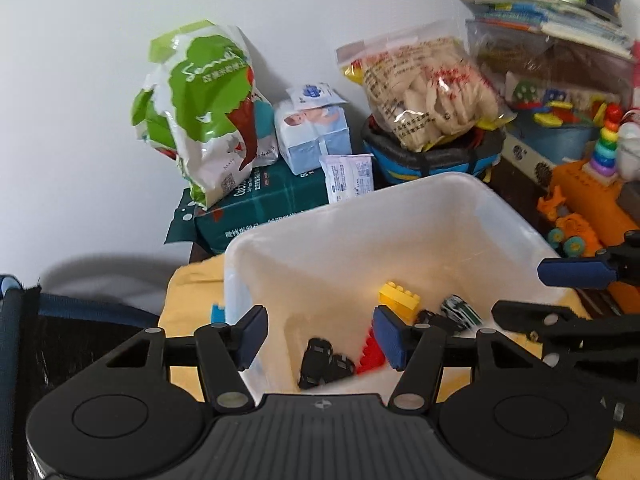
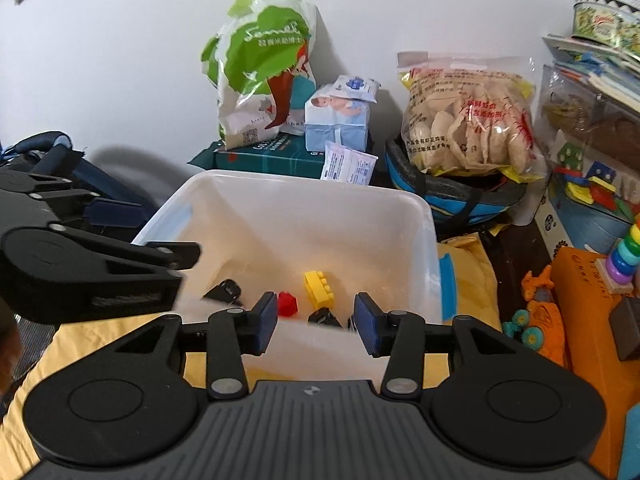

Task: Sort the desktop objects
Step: 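Grasp the black car with the left tool while the right tool grasps the green patterned block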

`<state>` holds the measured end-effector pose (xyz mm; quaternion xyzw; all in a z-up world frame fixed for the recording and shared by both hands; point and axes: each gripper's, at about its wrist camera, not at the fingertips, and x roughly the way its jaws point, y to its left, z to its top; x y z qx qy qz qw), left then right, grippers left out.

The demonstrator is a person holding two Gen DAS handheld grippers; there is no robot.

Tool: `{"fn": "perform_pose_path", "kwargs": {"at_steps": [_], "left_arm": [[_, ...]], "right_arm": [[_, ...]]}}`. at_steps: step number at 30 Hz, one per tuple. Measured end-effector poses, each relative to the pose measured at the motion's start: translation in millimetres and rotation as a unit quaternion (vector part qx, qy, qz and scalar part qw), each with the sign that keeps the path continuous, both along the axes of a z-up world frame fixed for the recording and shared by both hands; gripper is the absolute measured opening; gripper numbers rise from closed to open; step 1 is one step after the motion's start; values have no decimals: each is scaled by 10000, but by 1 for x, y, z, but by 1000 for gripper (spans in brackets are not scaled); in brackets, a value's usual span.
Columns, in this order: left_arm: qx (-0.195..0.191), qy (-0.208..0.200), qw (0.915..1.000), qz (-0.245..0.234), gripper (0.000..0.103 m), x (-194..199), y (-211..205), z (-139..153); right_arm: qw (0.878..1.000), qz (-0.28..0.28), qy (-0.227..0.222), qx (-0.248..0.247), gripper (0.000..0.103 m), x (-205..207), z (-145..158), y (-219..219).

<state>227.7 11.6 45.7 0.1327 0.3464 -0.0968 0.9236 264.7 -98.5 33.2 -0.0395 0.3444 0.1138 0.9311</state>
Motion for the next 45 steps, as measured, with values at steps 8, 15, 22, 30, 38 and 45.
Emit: {"fn": "perform_pose_path", "kwargs": {"at_steps": [8, 15, 22, 30, 38, 45], "left_arm": [[222, 653, 9973, -257, 67, -68, 18, -59], [147, 1492, 9878, -430, 66, -89, 24, -118], [206, 1556, 9831, -947, 66, -73, 9, -144], [-45, 1923, 9716, -1375, 44, -88, -17, -146], [-213, 1887, 9779, -869, 46, -68, -16, -151], [-130, 1858, 9792, -809, 33, -73, -8, -149]], "right_arm": [[9984, 249, 507, -24, 46, -50, -45, -8], [9939, 293, 1066, -33, 45, -78, -89, -9], [9940, 206, 1075, -32, 46, -95, -96, -10], [9944, 14, 1059, 16, 46, -100, -97, -17], [9947, 181, 1001, -130, 46, -91, -100, -7], [9928, 425, 1120, 59, 45, -79, -108, 3]]}}
